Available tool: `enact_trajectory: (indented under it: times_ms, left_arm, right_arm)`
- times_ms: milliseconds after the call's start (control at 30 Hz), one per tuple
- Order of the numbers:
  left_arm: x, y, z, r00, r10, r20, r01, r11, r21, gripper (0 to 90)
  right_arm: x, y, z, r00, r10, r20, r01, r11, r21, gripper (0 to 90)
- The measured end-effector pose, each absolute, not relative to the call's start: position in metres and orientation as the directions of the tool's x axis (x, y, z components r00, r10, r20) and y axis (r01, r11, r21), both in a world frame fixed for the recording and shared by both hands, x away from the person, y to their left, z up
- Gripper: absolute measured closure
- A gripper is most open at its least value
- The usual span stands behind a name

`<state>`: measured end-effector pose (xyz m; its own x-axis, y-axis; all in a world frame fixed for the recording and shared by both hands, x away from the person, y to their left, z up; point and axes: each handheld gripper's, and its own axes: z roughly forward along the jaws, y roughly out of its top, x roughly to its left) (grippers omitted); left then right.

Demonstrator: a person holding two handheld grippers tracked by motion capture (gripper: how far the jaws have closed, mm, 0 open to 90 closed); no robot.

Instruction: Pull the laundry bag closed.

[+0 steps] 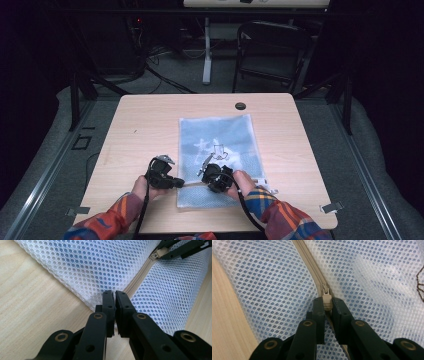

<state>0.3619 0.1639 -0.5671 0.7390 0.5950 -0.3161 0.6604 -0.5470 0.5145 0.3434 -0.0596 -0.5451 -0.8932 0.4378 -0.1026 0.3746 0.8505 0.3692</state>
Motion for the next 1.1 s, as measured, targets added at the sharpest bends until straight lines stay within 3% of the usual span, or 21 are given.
enact_trajectory:
  times_ms: [1100]
  left_arm:
    - [0.362,0.164,-0.567,0.741,0.594,-0.314,0.659,-0.550,0.513,86.4]
  right_arm:
    - [0.344,-0.083,-0.543,-0.874,0.472,-0.111,0.410,0.841,0.352,81.8]
